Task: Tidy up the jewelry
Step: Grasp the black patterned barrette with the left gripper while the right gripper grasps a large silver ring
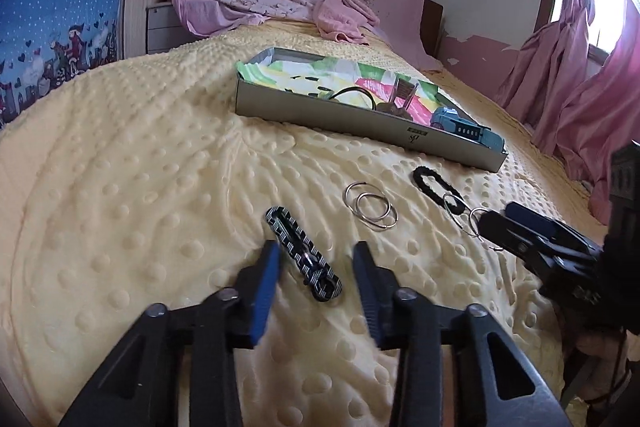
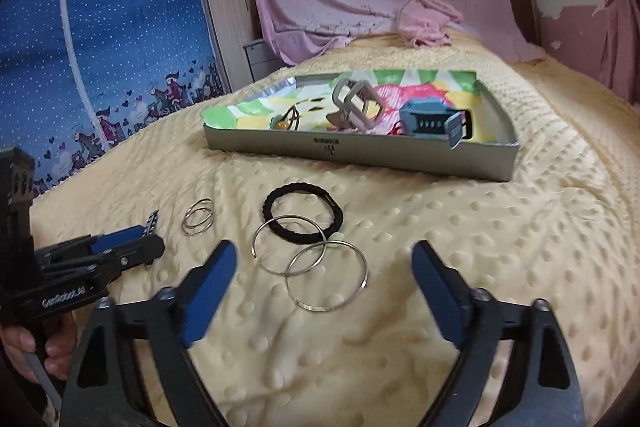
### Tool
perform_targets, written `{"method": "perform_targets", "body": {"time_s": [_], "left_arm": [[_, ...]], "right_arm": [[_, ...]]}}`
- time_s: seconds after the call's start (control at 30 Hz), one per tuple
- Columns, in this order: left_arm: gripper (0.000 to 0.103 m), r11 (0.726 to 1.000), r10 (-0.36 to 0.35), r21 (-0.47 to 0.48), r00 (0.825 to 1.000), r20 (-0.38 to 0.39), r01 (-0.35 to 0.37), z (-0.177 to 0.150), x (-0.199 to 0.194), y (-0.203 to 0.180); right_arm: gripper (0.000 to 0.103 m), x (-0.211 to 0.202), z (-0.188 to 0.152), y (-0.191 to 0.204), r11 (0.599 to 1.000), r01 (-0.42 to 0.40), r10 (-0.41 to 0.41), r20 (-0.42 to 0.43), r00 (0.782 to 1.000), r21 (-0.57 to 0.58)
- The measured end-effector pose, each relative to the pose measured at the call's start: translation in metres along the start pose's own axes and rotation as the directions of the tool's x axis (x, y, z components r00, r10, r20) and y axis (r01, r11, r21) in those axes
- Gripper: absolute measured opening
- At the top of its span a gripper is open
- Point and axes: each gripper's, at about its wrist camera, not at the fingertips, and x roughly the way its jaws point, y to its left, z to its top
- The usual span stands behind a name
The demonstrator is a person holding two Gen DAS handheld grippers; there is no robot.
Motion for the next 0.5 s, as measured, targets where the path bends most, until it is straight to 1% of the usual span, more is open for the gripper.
{"method": "perform_targets", "body": {"time_s": [0.03, 0.2, 0.33, 0.5], "left_arm": [[0.021, 1.0, -0.002, -0.002, 1.0, -0.006, 0.002, 0.0, 0.002, 0.0], [0.015, 1.0, -0.027, 0.001, 1.0, -0.008, 0.027, -0.004, 0.003, -0.001], [0.015, 0.999, -0.03, 0.019, 0.999, -0.01, 0.031, -0.003, 0.003, -0.005], [0.015, 0.999, -0.043, 0.007, 0.999, -0.009, 0.043, -0.005, 0.002, -0.003]], "right_arm": [[0.078, 0.005, 0.001, 0.0, 1.0, -0.002, 0.002, -0.011, 1.0, 0.005], [0.069, 0.017, 0.0, 0.003, 1.0, -0.005, 0.006, -0.036, 0.999, 0.006], [0.062, 0.021, -0.003, 0.007, 1.0, -0.026, 0.025, -0.056, 0.998, -0.012], [0.055, 0.024, -0.006, 0.017, 0.998, -0.039, 0.035, -0.072, 0.997, -0.042]]}}
